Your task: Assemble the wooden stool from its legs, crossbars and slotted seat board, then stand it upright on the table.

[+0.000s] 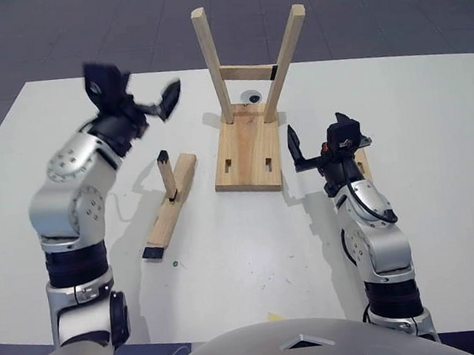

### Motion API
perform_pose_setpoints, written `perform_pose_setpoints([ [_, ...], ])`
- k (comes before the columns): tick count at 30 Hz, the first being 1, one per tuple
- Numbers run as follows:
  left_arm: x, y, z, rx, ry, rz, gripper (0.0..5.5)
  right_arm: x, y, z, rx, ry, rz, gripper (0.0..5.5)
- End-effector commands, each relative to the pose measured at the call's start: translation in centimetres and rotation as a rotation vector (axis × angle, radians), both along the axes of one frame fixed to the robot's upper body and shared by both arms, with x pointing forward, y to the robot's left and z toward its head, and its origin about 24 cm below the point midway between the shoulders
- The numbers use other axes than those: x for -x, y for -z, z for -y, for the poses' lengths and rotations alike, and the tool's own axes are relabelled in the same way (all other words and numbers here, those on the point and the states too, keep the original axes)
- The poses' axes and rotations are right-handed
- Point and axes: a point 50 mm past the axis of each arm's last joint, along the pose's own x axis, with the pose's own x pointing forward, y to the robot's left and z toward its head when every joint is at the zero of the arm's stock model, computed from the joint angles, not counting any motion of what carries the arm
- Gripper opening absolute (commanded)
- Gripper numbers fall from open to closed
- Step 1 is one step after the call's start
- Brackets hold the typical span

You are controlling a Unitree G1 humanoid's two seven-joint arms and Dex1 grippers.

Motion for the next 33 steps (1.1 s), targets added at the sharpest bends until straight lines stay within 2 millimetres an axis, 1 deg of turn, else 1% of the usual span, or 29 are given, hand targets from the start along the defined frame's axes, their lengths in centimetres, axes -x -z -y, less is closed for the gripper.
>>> perform_pose_setpoints([
  [1,-0.1,-1.3,-0.4,-0.004,-0.037,0.022,5.38,-0.1,-0.4,-0.2,0.000,0.006,0.016,5.40],
  [2,-0.1,-0.8,-0.3,-0.014,-0.034,0.002,5.38,-0.1,-0.5,-0.2,0.000,0.004,0.019,5.40],
  [4,0.1,1.4,0.3,-0.071,-0.001,-0.068,5.38,0.0,-0.5,-0.3,0.001,0.006,0.020,5.40],
  [5,0.3,2.8,0.4,-0.077,0.010,-0.119,5.38,0.0,-0.5,-0.2,-0.001,0.008,0.019,5.40],
  [6,0.4,4.8,0.5,-0.093,0.010,-0.181,5.38,0.0,-0.5,-0.2,-0.001,0.010,0.019,5.40],
  [8,0.8,8.6,0.9,-0.189,0.010,-0.299,5.38,0.0,-0.4,-0.2,-0.001,0.010,0.016,5.40],
  [9,1.2,10.3,1.5,-0.219,0.034,-0.340,5.38,0.0,-0.4,-0.2,0.000,0.009,0.014,5.40],
  [10,1.6,11.3,1.9,-0.237,0.053,-0.364,5.38,0.0,-0.4,-0.3,0.000,0.007,0.013,5.40],
  [11,1.9,11.8,2.2,-0.251,0.078,-0.373,5.38,0.0,-0.4,-0.3,0.002,0.006,0.012,5.40],
  [12,2.2,11.9,2.2,-0.227,0.081,-0.381,5.38,0.0,-0.4,-0.3,0.001,0.006,0.012,5.40],
  [14,2.0,12.0,1.6,-0.213,0.057,-0.383,5.38,0.0,-0.4,-0.1,0.000,0.012,0.010,5.40],
  [17,1.7,12.0,0.7,-0.241,0.027,-0.376,5.38,0.0,-0.2,-0.1,0.004,0.010,0.002,5.40],
  [21,1.3,10.8,0.8,-0.240,0.022,-0.326,5.38,0.0,-0.2,-0.2,0.001,0.008,0.004,5.40],
  [24,1.0,8.7,0.6,-0.211,-0.018,-0.234,5.38,0.0,-0.3,-0.2,-0.004,0.011,0.006,5.40],
  [25,1.0,7.4,0.4,-0.198,-0.044,-0.173,5.38,0.0,-0.3,-0.3,-0.005,0.010,0.007,5.40],
  [28,1.4,2.1,-0.6,-0.087,-0.116,-0.009,5.38,0.2,-0.3,-0.2,-0.009,0.015,0.006,5.40],
  [30,1.9,-1.3,-1.6,-0.047,-0.165,0.076,5.38,0.5,-0.2,-0.1,-0.010,0.024,0.002,5.40],
  [31,2.3,-3.3,-2.3,-0.032,-0.192,0.135,5.38,0.6,-0.1,0.0,-0.011,0.029,-0.001,5.40],
  [33,3.1,-6.3,-2.8,0.010,-0.180,0.180,5.38,1.0,0.1,0.3,-0.013,0.050,-0.008,5.40],
])
